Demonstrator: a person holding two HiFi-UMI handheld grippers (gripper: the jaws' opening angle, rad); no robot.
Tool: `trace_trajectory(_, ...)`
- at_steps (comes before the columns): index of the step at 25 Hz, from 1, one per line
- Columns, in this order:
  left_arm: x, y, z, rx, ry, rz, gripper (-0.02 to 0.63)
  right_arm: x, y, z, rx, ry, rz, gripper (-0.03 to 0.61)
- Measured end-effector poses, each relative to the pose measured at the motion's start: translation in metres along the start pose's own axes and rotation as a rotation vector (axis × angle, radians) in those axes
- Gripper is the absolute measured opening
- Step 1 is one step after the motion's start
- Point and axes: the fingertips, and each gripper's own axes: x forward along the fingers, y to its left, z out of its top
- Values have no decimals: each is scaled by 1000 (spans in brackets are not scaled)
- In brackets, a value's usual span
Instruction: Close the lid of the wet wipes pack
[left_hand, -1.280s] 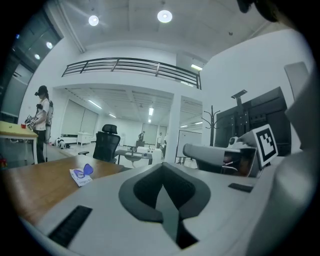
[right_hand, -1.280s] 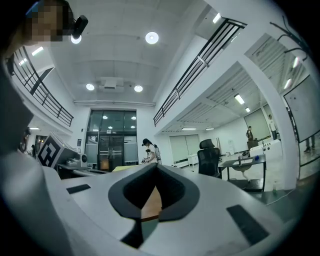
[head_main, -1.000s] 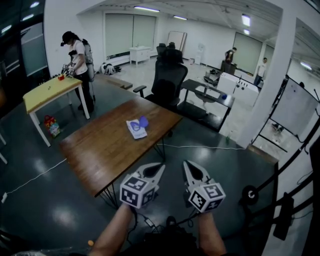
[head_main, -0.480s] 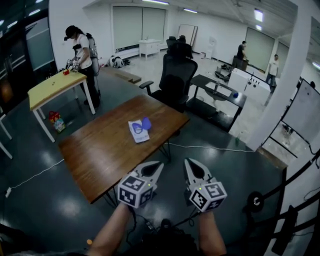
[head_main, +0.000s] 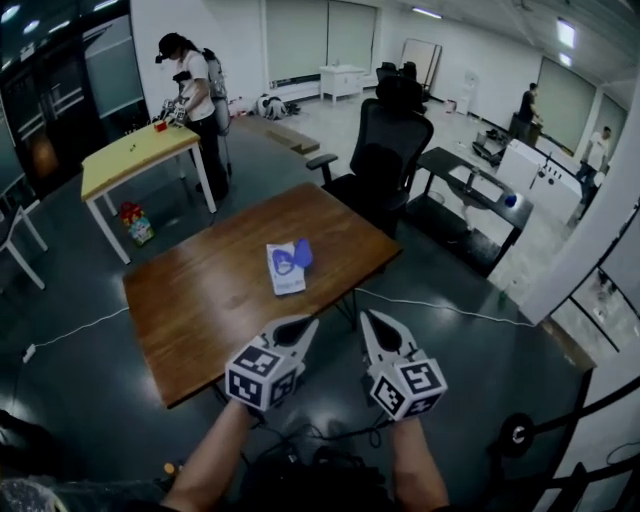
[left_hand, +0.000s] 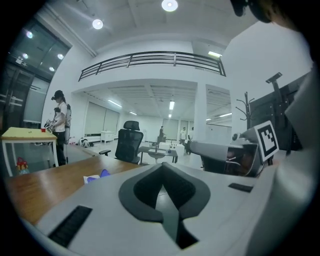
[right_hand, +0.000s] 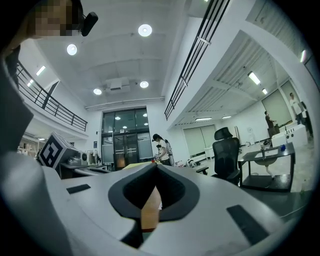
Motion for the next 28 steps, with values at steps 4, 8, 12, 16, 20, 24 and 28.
trace_trajectory(4, 15, 16, 3, -6, 10, 48, 6, 20, -13, 2, -4, 17, 34, 9)
trace_trajectory(8, 31, 36, -2, -33, 20, 77, 8, 42, -26, -1, -8, 34, 51, 9)
trace_trajectory(12, 47, 55, -4, -37, 18, 103, 8, 66, -35, -11, -14, 54, 71, 9)
trace_trajectory(16, 64, 77, -5, -34, 21, 113, 8, 93, -44, -21, -14, 82, 82, 9)
trace_trajectory(20, 82, 109, -13, -57, 40, 121, 6, 128, -49, -36, -24, 118, 94, 9)
trace_trajectory(24, 95, 148, -26, -78, 50, 142, 6, 165, -53, -48, -36, 151, 99, 9)
trace_trajectory(28, 104, 186, -36, -103, 57, 140, 8, 203, -54, -58, -43, 186, 104, 9)
